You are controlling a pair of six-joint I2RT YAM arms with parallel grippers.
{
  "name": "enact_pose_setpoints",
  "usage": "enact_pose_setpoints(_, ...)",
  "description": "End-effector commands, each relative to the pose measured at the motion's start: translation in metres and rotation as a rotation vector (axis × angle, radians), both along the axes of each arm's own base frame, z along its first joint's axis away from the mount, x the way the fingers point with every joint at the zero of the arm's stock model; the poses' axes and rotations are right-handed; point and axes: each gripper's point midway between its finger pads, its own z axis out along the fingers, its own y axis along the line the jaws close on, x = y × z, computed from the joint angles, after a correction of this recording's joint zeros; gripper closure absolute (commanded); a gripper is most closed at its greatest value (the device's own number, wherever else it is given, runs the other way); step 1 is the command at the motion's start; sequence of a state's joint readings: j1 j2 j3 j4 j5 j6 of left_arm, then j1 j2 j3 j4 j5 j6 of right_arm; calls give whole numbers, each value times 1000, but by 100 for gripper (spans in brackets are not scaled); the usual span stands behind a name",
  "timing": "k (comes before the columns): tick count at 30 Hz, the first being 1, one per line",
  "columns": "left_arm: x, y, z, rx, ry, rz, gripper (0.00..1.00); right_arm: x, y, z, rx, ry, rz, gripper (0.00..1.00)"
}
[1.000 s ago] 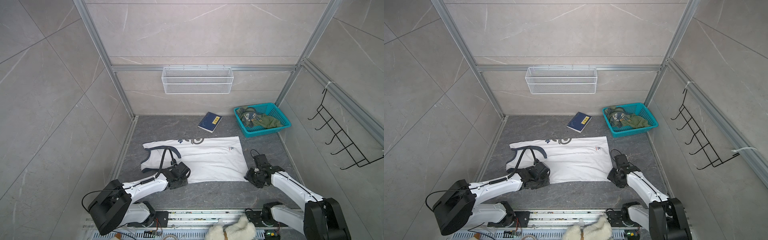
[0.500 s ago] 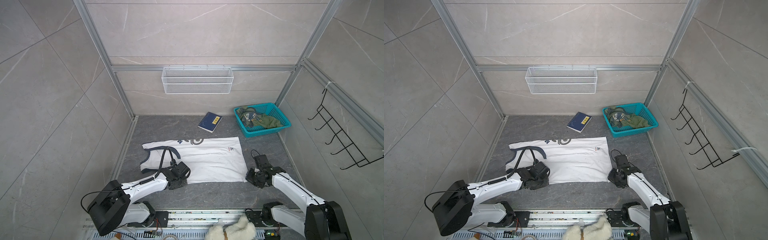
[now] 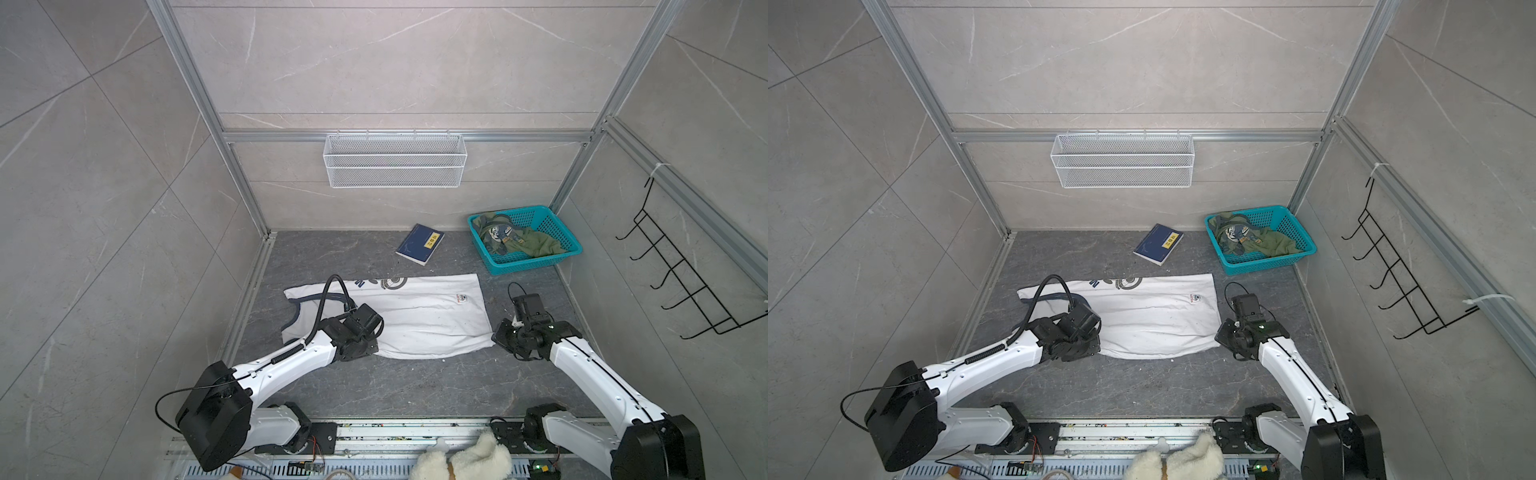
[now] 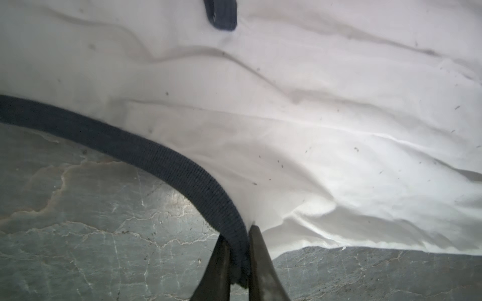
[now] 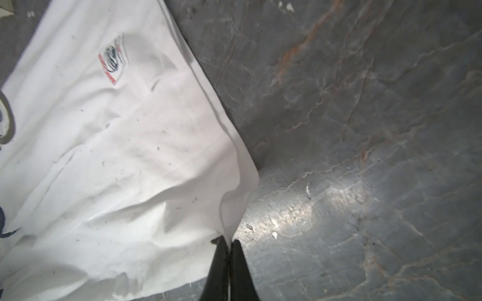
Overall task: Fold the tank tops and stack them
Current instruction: 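Fold the near hem away from the robot over the fold with both grippers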
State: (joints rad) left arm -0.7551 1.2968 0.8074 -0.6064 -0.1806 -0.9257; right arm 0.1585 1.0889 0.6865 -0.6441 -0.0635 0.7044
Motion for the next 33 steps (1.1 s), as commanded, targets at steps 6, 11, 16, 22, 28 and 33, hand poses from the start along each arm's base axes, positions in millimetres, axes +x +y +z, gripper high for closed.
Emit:
enact_pose_setpoints(6,53,7,21,5,-52,22,90,48,-1,28,-53,-67,12,99)
enact_pose_setpoints(11,85,13,24,4,-62,55,90,83,-2,38,-85,-102,3,100)
enact_pose_setpoints(16,113,16,24,-4,-68,79,90,114,-2,41,-115,-122,-5,100)
enact_pose_setpoints(22,142,14,20,-7,-64,91,89,146,-2,32,-143,-113,-15,100)
enact_pose_setpoints(28,165,15,11,2,-48,104,88,167,0,19,-148,-100,-23,100)
enact_pose_setpoints(33,176,13,0,21,-24,101,83,177,0,8,-160,-80,-27,98)
